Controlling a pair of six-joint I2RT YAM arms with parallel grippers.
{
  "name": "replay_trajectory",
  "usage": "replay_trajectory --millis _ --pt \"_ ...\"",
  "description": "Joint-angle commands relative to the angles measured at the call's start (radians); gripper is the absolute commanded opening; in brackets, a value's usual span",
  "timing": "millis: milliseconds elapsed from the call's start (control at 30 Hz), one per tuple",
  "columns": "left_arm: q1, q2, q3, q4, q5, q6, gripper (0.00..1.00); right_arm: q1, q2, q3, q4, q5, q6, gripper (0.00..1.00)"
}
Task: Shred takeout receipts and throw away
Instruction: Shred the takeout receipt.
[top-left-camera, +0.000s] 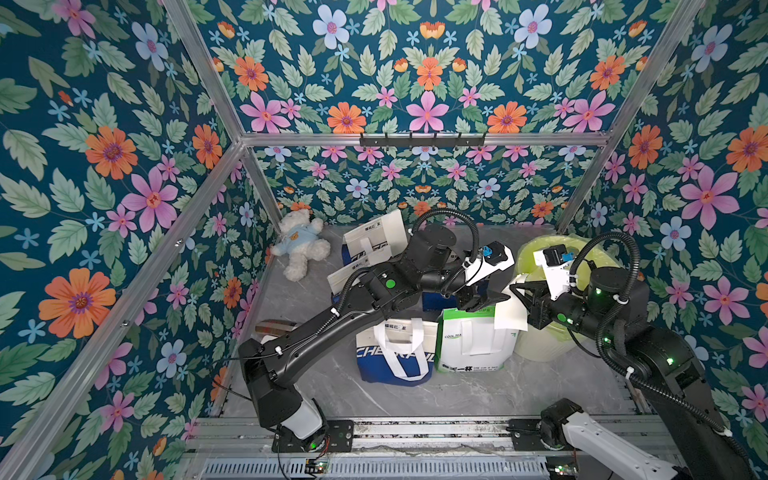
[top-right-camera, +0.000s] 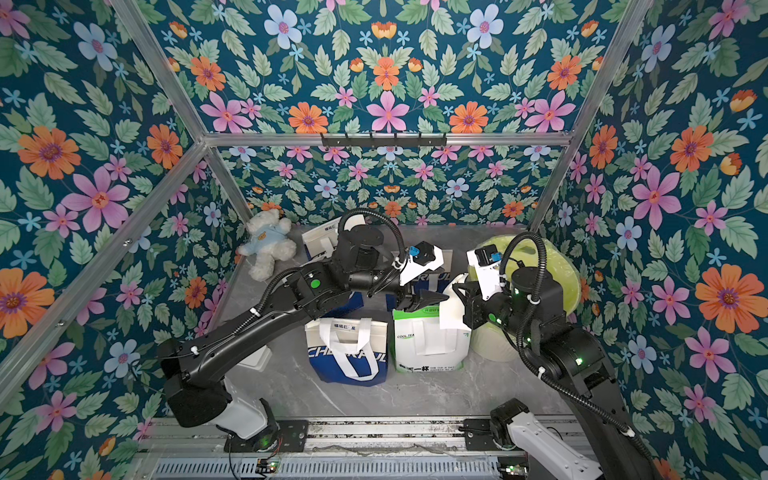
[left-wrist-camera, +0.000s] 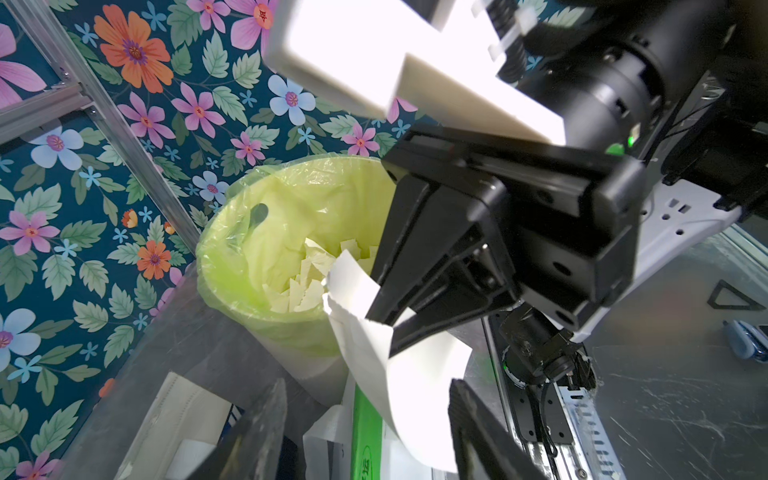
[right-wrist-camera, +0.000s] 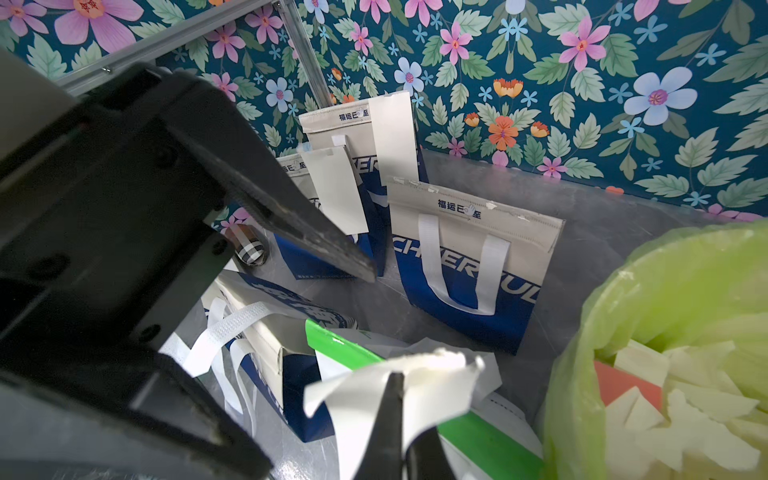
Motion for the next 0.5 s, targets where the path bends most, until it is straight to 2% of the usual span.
replay_trajectory --millis 0,200,333,467 --pt "-0.01 0.013 0.018 0.006 -0.024 0.0 0.63 0.001 0.005 0.009 0.009 -0.012 -0.01 0.0" --pt "-0.018 0.026 0.03 0.02 -0.041 0.002 0.53 0.0 0.005 0.004 0.014 -0.02 -0.009 0.0" --pt "-0.018 0.029 0.027 0.029 -0.047 0.005 0.41 0.0 0.0 -0.001 0.021 -0.027 -0.012 0.0" --pt "-0.018 0.037 0.027 0.037 -0.051 0.004 0.19 0.001 -0.005 -0.006 0.034 -0.041 -0.011 0.0"
